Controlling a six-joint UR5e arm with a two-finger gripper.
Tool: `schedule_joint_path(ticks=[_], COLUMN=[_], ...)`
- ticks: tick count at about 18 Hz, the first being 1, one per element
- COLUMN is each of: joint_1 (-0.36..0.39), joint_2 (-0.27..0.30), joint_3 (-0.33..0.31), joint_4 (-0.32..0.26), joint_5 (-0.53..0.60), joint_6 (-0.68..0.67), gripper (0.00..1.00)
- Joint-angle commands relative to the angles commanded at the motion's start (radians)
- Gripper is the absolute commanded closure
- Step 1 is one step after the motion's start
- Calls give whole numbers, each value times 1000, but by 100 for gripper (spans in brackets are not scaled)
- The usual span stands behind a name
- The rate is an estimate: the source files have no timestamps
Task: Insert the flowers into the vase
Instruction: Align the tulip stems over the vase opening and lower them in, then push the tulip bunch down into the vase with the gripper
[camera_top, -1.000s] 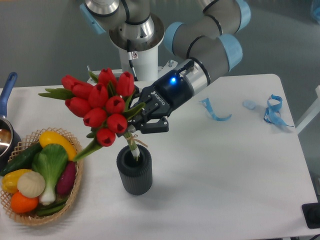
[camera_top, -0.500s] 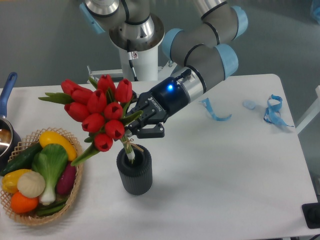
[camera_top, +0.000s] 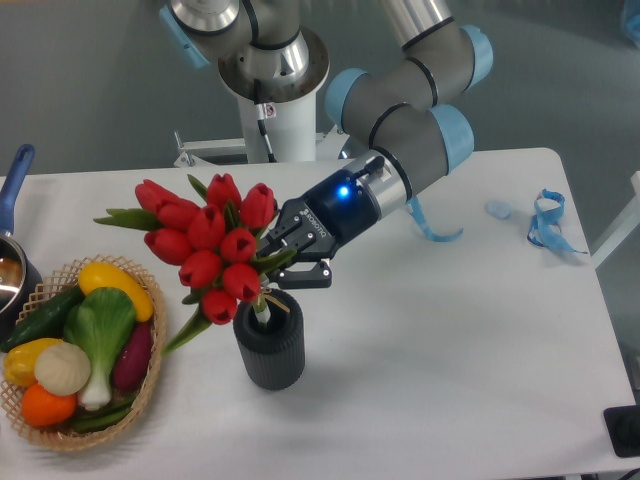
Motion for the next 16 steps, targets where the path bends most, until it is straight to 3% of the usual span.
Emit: schedule_joint_path(ticks=[16], joint_1=[14], joint_2=[-69], joint_3=[-63], joint_4=[2], joint_5=[2], joint_6=[60], gripper=[87])
